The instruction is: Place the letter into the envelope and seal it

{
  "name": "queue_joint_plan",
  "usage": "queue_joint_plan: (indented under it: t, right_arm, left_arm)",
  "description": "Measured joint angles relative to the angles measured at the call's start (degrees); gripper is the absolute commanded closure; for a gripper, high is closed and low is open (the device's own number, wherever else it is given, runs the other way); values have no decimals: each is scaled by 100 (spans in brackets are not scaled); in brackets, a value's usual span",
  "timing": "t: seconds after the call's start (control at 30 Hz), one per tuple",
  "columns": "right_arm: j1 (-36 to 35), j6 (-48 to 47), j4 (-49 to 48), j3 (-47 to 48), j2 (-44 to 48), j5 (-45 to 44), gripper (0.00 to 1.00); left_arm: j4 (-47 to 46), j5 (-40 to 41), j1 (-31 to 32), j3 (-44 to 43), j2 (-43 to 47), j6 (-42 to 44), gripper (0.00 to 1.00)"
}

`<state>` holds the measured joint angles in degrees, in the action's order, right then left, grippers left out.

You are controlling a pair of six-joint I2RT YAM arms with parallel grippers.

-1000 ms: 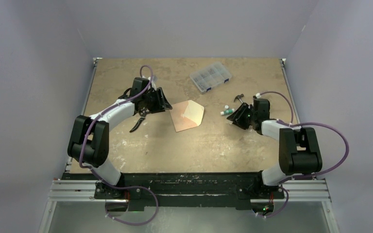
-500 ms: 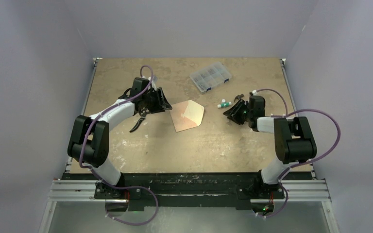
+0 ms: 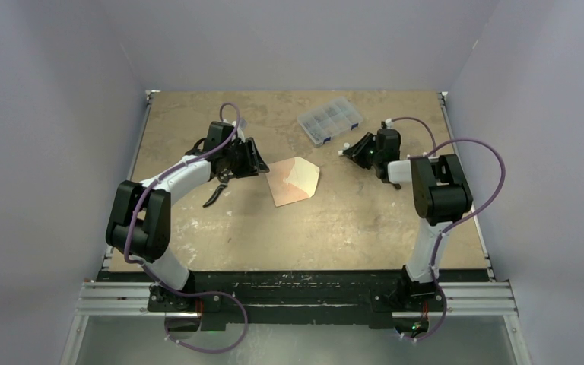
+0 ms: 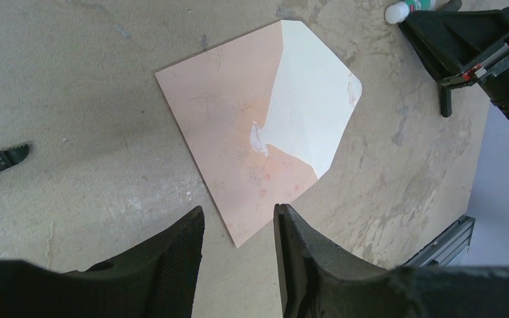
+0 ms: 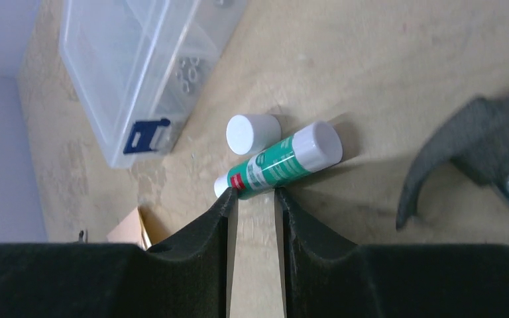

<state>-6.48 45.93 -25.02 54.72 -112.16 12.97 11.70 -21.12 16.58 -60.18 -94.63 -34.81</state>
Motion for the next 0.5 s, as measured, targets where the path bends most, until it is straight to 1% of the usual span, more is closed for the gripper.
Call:
queue_joint_plan:
  t: [0.13, 0.23, 0.37, 0.5]
  right_arm:
    - [0, -116, -83, 310, -267, -4, 70]
    - [-2, -227, -101, 372, -304, -2, 69]
    - [-31, -363, -66, 374, -262, 7, 67]
    - [-66, -527, 306, 264, 28, 15, 65]
  left_arm:
    - [0, 7, 0, 0, 0, 0, 58]
    - [0, 9, 0, 0, 0, 0, 58]
    - [0, 11, 0, 0, 0, 0, 58]
    - [0, 9, 0, 0, -2, 2, 58]
